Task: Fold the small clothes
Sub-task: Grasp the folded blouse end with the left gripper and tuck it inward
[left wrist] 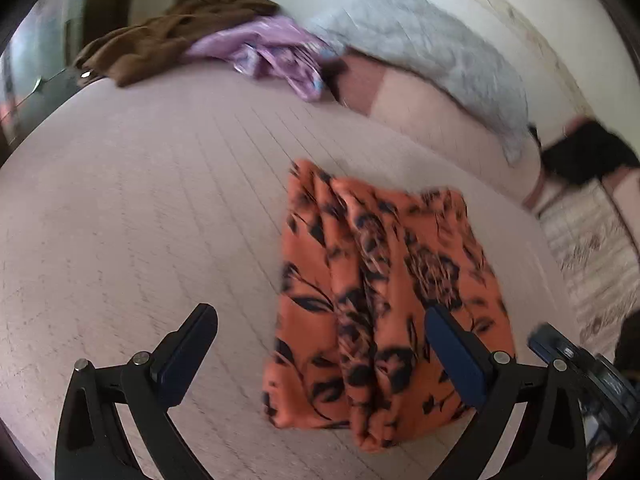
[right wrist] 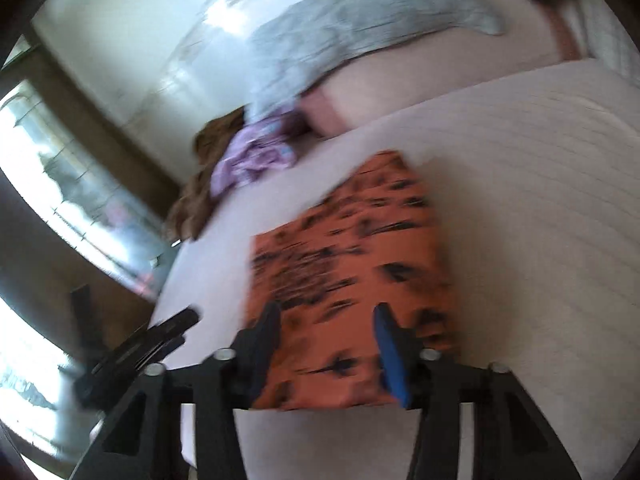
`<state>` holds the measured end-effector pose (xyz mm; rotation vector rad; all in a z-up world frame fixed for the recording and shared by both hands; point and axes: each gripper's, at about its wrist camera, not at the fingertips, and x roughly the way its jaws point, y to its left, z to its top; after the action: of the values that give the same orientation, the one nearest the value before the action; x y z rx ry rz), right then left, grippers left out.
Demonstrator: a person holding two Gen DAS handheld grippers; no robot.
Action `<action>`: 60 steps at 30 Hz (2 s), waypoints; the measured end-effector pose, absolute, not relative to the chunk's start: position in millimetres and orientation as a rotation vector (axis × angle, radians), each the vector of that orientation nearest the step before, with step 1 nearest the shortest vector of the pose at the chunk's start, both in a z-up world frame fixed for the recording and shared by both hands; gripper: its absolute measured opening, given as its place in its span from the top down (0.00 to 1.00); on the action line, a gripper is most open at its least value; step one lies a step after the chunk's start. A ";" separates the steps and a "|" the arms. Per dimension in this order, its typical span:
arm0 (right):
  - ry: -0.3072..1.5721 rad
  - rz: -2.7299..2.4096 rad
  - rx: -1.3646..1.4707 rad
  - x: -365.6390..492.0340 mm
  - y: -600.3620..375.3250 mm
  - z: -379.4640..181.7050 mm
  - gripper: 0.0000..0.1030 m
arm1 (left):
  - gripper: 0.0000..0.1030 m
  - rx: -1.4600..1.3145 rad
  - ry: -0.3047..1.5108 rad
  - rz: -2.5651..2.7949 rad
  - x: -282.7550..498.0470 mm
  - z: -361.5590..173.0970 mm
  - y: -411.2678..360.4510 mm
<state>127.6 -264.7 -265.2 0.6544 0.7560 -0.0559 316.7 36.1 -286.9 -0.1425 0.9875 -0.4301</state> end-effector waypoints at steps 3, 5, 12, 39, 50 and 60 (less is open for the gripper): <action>0.899 -0.099 0.693 145.0 -276.7 -303.8 0.64 | 0.03 -0.103 1.085 -0.457 320.6 -308.6 17.0; 0.932 -0.094 0.716 146.9 -279.1 -325.1 0.64 | 0.28 -0.113 1.136 -0.479 323.4 -321.5 11.0; 0.922 -0.083 0.603 152.2 -267.1 -319.4 0.64 | 0.57 0.008 1.016 -0.504 306.8 -309.2 -10.7; 0.897 -0.053 0.504 148.2 -239.3 -316.6 0.62 | 0.52 -0.218 1.006 -0.462 305.2 -299.0 36.0; 0.878 -0.025 0.537 142.6 -246.1 -318.5 0.61 | 0.48 -0.268 0.930 -0.667 284.6 -285.9 41.9; 0.867 -0.004 0.546 140.5 -249.1 -320.2 0.61 | 0.48 -0.301 1.069 -0.626 322.9 -320.7 9.7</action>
<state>140.5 -249.1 -320.2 0.5457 0.8669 -0.0036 322.9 9.7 -320.7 -0.3007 1.0688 -0.6264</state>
